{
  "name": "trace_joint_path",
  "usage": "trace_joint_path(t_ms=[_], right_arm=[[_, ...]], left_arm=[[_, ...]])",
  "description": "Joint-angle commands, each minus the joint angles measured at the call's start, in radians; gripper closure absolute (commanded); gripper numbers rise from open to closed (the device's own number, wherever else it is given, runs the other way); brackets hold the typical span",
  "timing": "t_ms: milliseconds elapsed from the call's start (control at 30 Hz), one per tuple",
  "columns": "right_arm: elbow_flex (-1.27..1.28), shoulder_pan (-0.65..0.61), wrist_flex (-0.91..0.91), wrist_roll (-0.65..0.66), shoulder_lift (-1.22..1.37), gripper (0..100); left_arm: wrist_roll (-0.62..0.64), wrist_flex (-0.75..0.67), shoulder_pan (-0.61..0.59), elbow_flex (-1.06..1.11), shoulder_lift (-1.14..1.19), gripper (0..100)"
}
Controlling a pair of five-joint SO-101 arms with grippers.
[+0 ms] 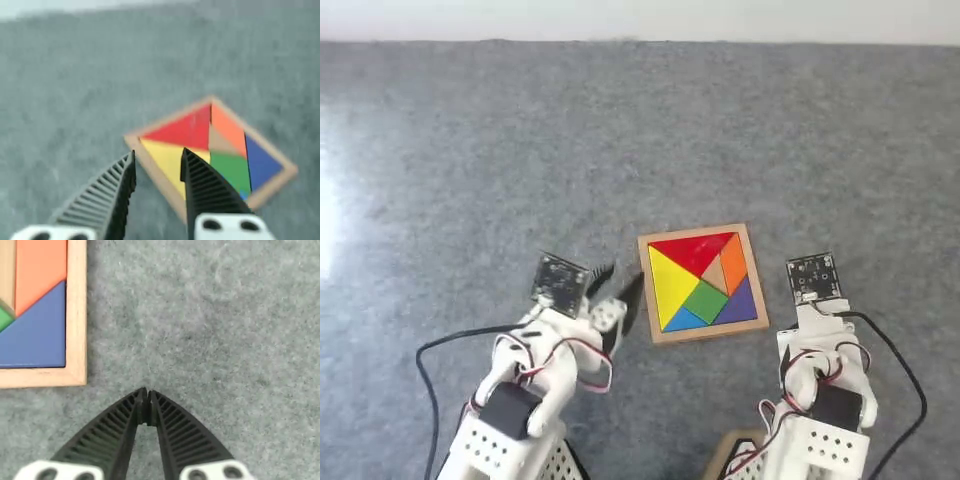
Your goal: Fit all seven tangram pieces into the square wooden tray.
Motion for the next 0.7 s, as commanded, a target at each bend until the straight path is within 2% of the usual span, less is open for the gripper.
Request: trace_joint_path(t_ms=[0,167,667], right_arm=[[0.020,-0.002,-0.018,-0.006,-0.005,99.2],[0.020,-0.001,0.005,-0.006,-0.001,99.2],[0.020,-0.008,0.012,-0.006,-0.005,99.2]], left_arm=[[0.009,0.195,0.012,-0.012,-0.018,86],[0.009,0.318,-0.011,-0.012,-0.015,86],[0.009,0.318,-0.011,-0.012,-0.015,86]])
